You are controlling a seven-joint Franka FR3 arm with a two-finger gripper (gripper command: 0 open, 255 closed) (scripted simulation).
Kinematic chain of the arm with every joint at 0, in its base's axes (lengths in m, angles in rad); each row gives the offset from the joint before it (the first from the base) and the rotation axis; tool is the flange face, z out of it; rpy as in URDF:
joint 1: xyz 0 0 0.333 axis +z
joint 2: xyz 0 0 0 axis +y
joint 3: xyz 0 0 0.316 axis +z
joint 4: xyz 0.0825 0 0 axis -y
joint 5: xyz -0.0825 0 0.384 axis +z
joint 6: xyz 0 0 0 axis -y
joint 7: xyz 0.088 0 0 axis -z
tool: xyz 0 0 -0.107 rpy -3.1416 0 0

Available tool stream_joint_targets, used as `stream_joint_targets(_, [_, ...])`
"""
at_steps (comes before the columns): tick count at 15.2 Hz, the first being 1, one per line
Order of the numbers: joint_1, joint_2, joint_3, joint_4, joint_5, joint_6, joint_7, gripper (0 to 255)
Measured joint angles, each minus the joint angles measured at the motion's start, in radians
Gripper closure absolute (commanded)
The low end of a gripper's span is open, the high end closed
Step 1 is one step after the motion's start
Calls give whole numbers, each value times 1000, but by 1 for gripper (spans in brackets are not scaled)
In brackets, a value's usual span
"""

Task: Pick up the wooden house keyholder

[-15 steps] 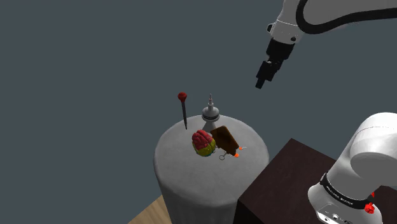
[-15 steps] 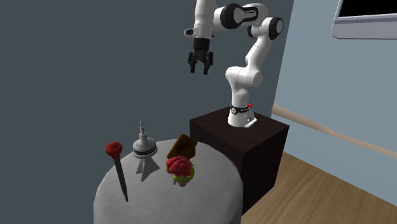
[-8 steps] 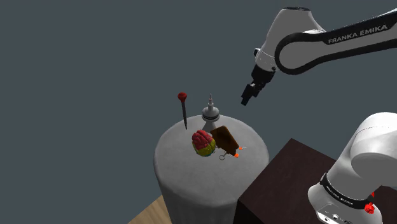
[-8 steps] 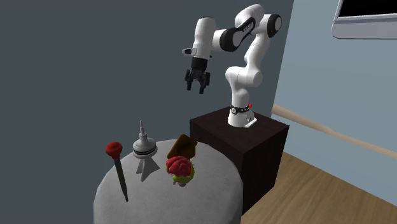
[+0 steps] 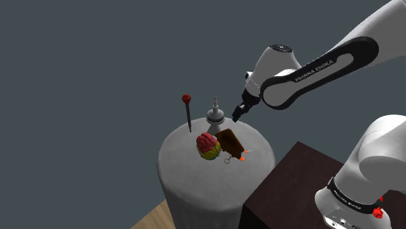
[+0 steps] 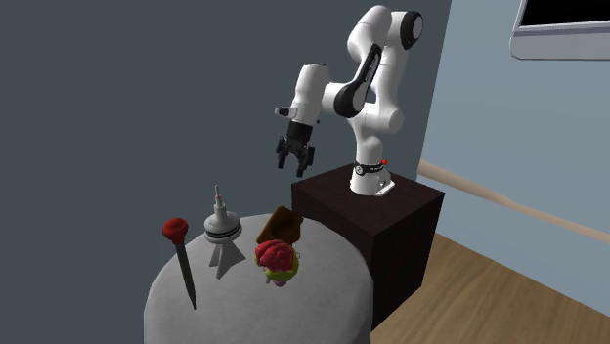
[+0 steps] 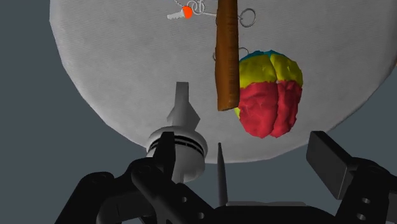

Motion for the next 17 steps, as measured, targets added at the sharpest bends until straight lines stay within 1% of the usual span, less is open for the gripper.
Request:
stream_joint_targets(2, [-10, 85, 20, 3, -15, 106, 22, 0])
stream_joint_targets(4, [-37, 182, 52, 22, -52, 206, 63, 0])
stream_joint_targets(5, [-59, 229, 74, 32, -86, 255, 95, 0])
stream_joint_targets(6, [-94, 280, 100, 52, -144, 298, 146, 0])
stream_joint_targets(9, [-146, 350, 131, 59, -262, 371, 241, 0])
stream_joint_targets(10, [-162, 368, 137, 62, -313, 387, 282, 0])
stream_joint_targets(12, [-185, 406, 131, 73, -451, 415, 391, 0])
stream_joint_targets(13, [-184, 426, 111, 80, -539, 429, 464, 0])
stream_joint_targets(14, [-163, 452, 68, 97, -657, 442, 563, 0])
stream_joint_targets(15, [-146, 462, 41, 100, -719, 449, 611, 0])
stream_joint_targets(16, [-134, 468, 25, 105, -751, 452, 638, 255])
stream_joint_targets(17, [-128, 472, 16, 107, -769, 454, 652, 255])
